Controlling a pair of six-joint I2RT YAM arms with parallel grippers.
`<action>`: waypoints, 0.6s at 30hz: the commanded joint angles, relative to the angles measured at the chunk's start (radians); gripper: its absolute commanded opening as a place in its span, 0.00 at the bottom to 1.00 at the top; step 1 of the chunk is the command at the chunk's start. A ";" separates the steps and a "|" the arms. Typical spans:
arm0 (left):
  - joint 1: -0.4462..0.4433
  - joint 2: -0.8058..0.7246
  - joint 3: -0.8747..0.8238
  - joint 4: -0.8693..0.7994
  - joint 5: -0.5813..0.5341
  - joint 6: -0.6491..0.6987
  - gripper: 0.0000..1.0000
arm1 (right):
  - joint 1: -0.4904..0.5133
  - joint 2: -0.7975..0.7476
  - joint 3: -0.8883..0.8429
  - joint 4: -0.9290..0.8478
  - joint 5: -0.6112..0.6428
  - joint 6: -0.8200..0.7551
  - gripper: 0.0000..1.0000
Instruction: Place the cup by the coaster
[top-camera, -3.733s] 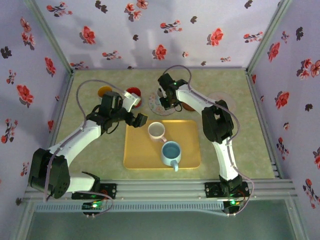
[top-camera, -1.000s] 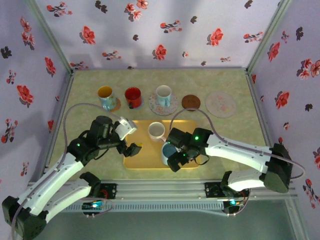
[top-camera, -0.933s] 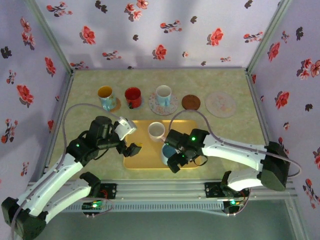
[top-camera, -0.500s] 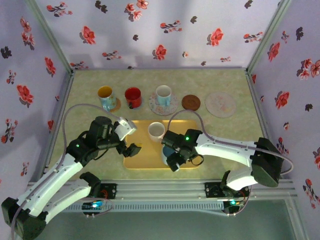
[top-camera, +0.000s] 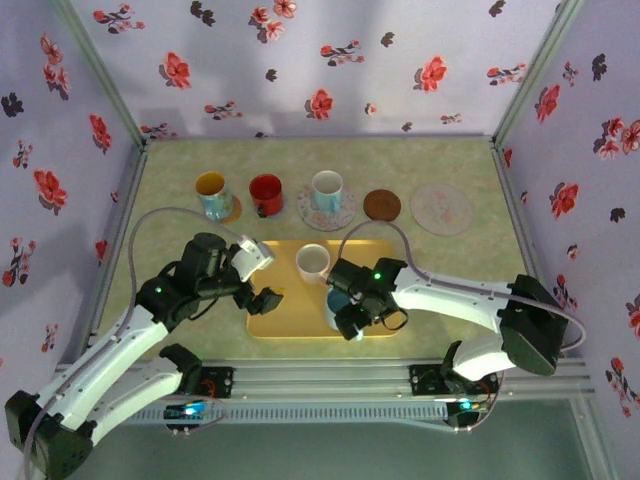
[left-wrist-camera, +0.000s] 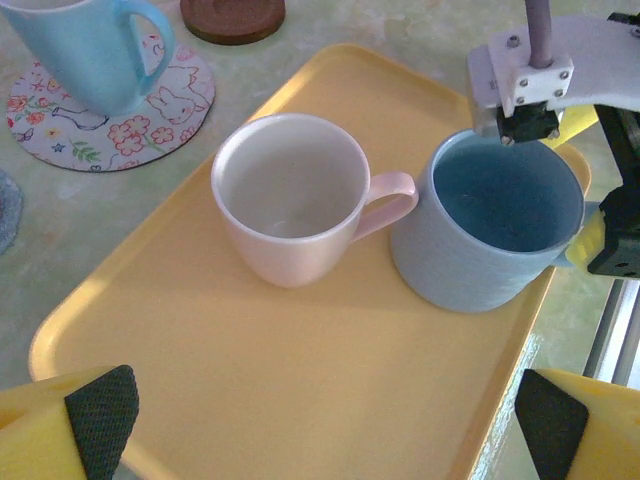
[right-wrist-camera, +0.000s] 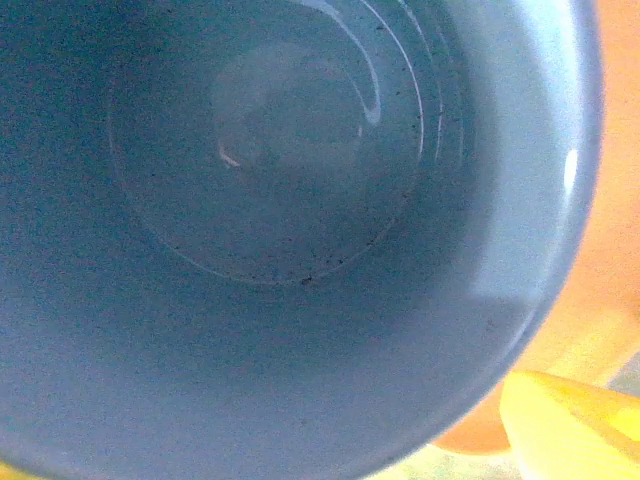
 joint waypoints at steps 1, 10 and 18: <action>-0.007 0.002 -0.009 0.006 -0.001 0.016 1.00 | 0.007 0.011 -0.028 0.034 -0.023 0.004 0.85; -0.007 0.001 -0.010 0.005 -0.002 0.015 1.00 | 0.009 -0.005 -0.045 0.060 -0.015 0.002 0.66; -0.007 -0.004 -0.008 0.004 -0.002 0.016 1.00 | -0.005 0.020 -0.035 0.040 0.003 -0.003 0.46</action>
